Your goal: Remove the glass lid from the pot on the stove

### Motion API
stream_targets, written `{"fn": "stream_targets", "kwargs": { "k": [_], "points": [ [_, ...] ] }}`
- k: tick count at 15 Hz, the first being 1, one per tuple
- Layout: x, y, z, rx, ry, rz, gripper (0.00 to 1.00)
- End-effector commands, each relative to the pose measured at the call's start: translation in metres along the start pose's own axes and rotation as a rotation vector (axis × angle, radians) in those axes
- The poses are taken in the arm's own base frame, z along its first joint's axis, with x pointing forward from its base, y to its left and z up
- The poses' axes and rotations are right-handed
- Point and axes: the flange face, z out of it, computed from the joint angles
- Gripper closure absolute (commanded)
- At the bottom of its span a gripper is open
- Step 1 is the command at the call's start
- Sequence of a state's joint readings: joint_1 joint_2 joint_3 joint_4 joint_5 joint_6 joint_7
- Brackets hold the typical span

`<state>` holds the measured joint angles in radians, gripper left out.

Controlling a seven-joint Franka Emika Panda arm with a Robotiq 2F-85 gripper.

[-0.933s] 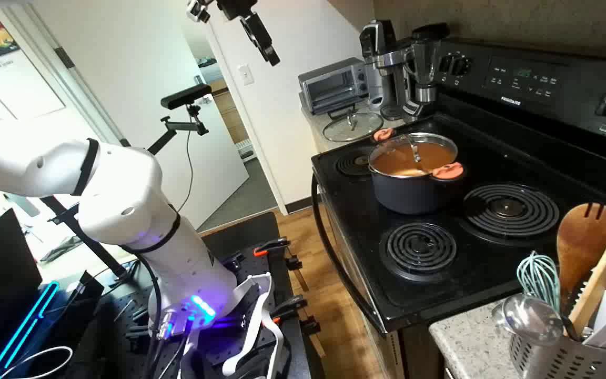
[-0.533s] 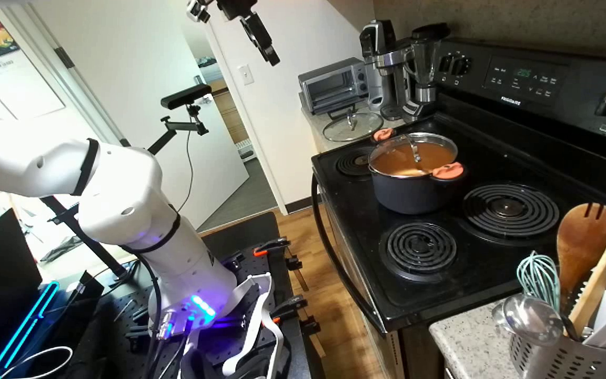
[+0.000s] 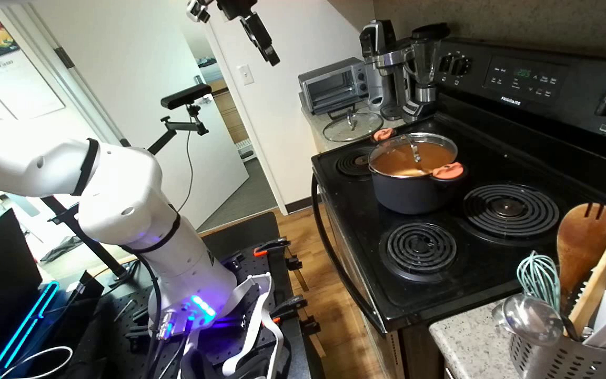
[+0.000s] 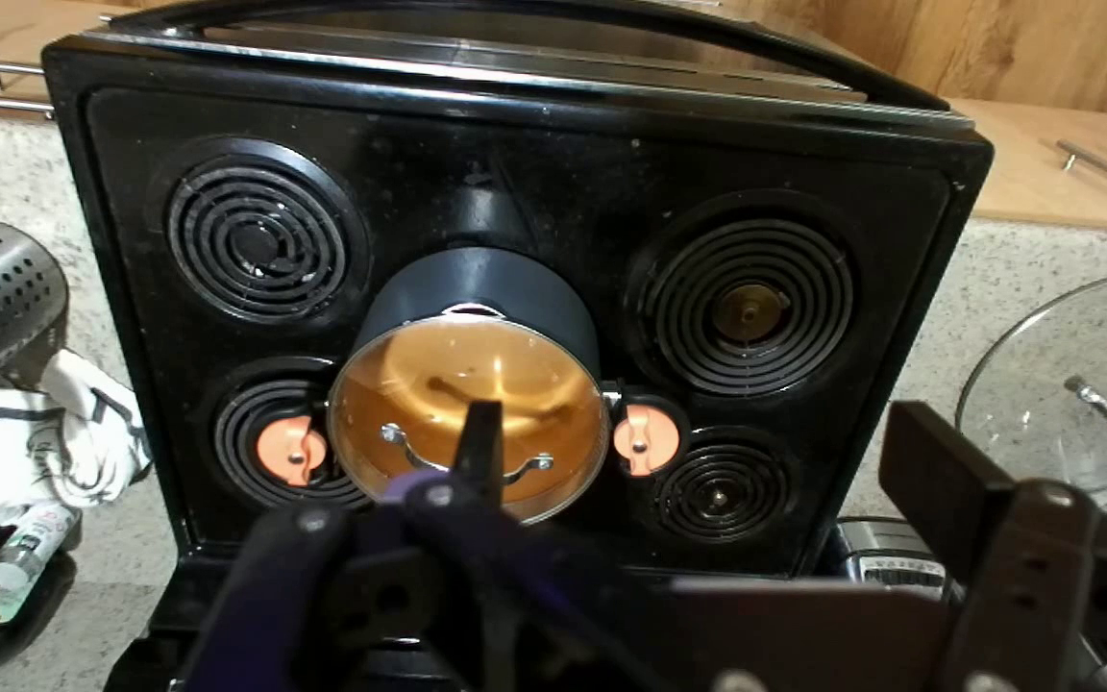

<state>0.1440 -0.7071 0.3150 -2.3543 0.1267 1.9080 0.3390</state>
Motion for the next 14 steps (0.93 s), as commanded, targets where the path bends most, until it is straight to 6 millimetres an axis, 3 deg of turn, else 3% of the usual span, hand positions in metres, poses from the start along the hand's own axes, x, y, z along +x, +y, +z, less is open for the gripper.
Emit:
{"fn": "stream_targets", "kwargs": {
  "k": [1, 9, 14],
  "points": [
    [0.001, -0.001, -0.001, 0.0, 0.007, 0.004, 0.0],
    [0.016, 0.002, 0.004, 0.011, -0.035, 0.049, 0.0],
    [0.043, 0.012, 0.001, 0.017, -0.034, 0.107, 0.0]
  ]
}}
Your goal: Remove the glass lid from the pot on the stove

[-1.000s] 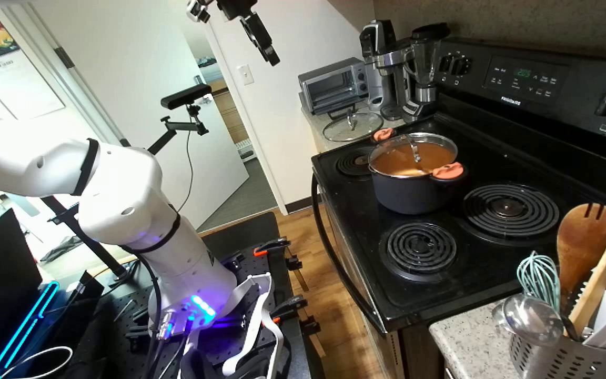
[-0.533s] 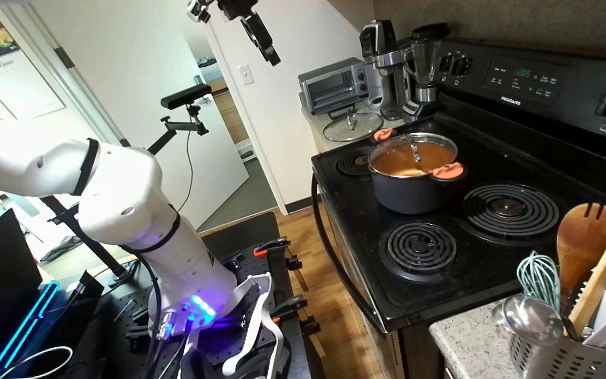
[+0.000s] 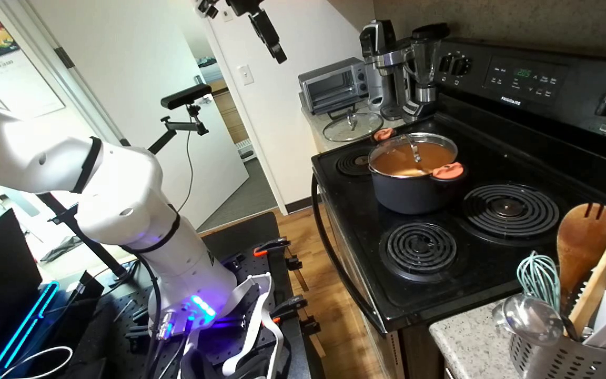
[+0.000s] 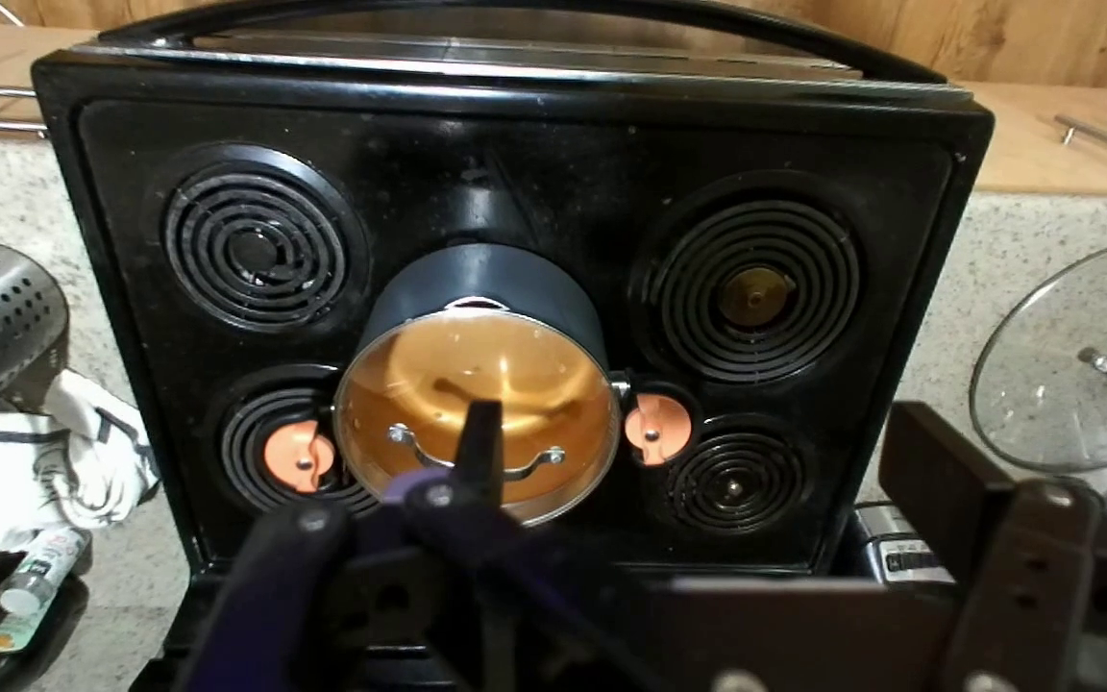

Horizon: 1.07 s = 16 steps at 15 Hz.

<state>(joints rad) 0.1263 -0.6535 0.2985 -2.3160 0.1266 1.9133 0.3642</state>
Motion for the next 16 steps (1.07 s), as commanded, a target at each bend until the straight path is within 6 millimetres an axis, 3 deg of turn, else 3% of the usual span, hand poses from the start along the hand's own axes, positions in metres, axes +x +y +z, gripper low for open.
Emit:
{"fn": "stream_targets", "kwargs": {
  "k": [1, 9, 16],
  "points": [
    [0.031, 0.007, 0.001, 0.003, -0.018, 0.065, 0.0],
    [0.095, 0.057, 0.055, -0.043, -0.089, 0.144, 0.0],
    [0.119, 0.082, 0.09, -0.078, -0.19, 0.053, 0.0]
  ]
}}
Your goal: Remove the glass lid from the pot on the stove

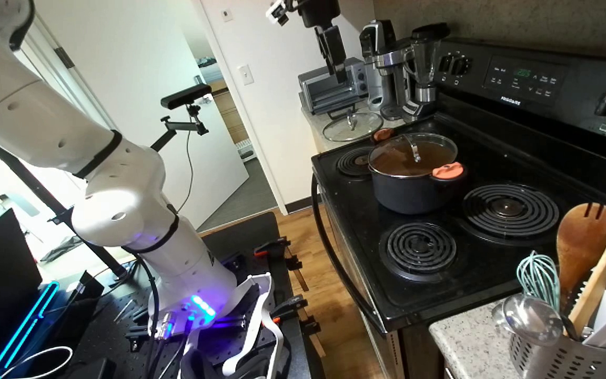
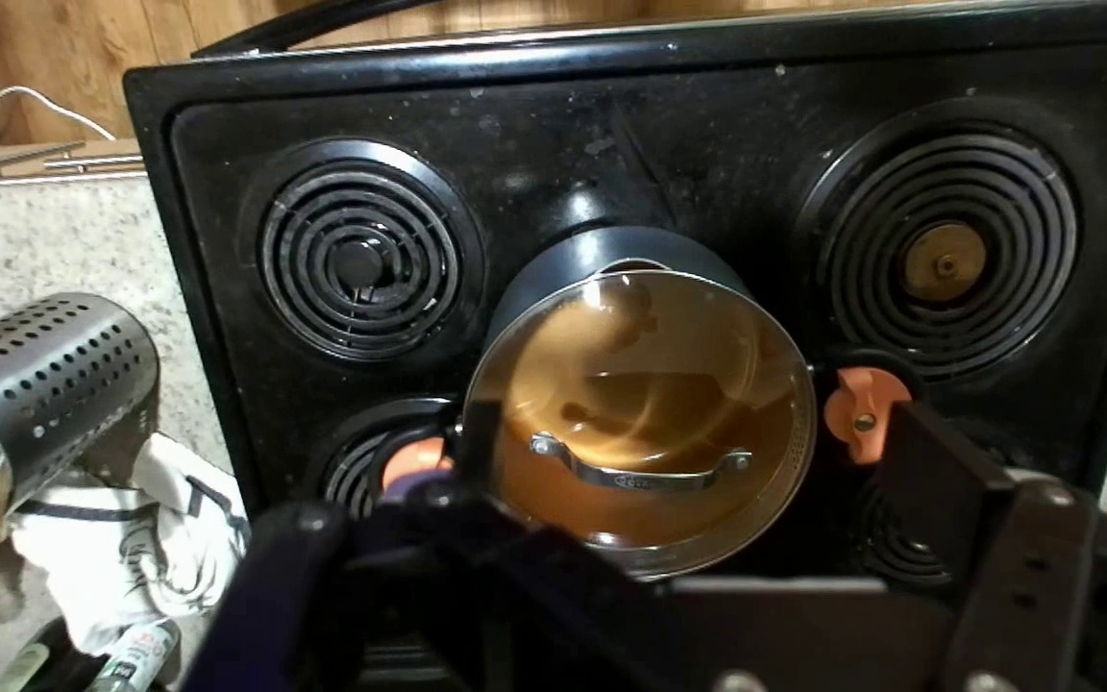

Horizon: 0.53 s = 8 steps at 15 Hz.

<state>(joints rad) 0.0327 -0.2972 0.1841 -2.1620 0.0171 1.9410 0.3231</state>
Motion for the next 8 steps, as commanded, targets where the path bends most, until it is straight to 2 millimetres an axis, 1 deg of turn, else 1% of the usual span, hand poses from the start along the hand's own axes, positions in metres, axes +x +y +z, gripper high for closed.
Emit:
{"fn": "stream_targets", "kwargs": {
  "k": [1, 5, 8],
  "points": [
    [0.012, 0.001, 0.004, -0.028, -0.043, -0.074, 0.0],
    [0.012, 0.004, 0.014, -0.038, -0.087, -0.171, 0.0],
    [0.009, 0.008, 0.019, -0.041, -0.126, -0.268, 0.0]
  ]
}}
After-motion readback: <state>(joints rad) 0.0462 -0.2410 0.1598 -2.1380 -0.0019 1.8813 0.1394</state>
